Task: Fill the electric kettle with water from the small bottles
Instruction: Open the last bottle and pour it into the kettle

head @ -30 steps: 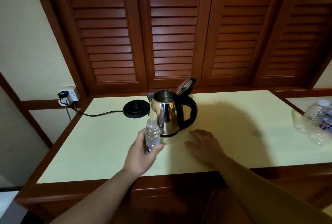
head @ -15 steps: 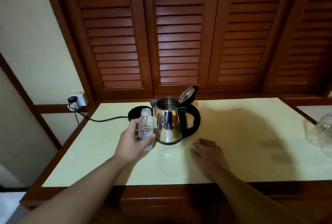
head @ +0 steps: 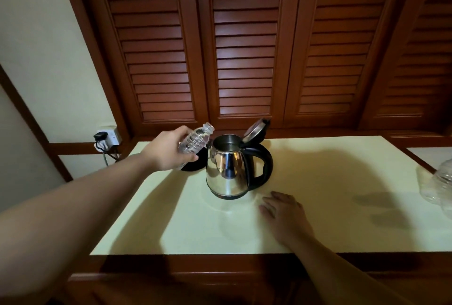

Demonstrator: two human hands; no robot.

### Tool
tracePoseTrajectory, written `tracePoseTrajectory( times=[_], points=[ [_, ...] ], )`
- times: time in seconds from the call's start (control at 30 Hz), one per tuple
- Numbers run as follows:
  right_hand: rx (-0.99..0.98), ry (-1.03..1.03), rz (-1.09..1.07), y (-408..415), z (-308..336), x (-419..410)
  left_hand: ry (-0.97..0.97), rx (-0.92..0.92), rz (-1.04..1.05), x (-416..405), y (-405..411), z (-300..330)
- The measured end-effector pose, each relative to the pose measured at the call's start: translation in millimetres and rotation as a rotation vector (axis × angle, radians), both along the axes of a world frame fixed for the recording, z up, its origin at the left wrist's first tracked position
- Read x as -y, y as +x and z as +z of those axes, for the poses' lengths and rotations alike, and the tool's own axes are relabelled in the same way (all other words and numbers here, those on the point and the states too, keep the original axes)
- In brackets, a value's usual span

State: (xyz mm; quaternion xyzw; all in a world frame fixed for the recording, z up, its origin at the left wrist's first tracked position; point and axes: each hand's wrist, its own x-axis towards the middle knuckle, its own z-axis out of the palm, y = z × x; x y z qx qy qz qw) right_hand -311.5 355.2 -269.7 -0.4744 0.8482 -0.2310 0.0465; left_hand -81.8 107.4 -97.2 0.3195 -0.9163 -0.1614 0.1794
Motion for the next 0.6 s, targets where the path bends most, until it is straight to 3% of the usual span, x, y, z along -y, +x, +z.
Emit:
tracePoseTrajectory(
  times=[0.23,0.6],
  points=[
    [0.008,0.008,0.012,-1,0,0,-0.154,0.174,-0.051,9,-6,13],
    [0.003,-0.002,0.004,-2,-3,1,-0.255,0.244,-0.094,22,-7,28]
  ],
)
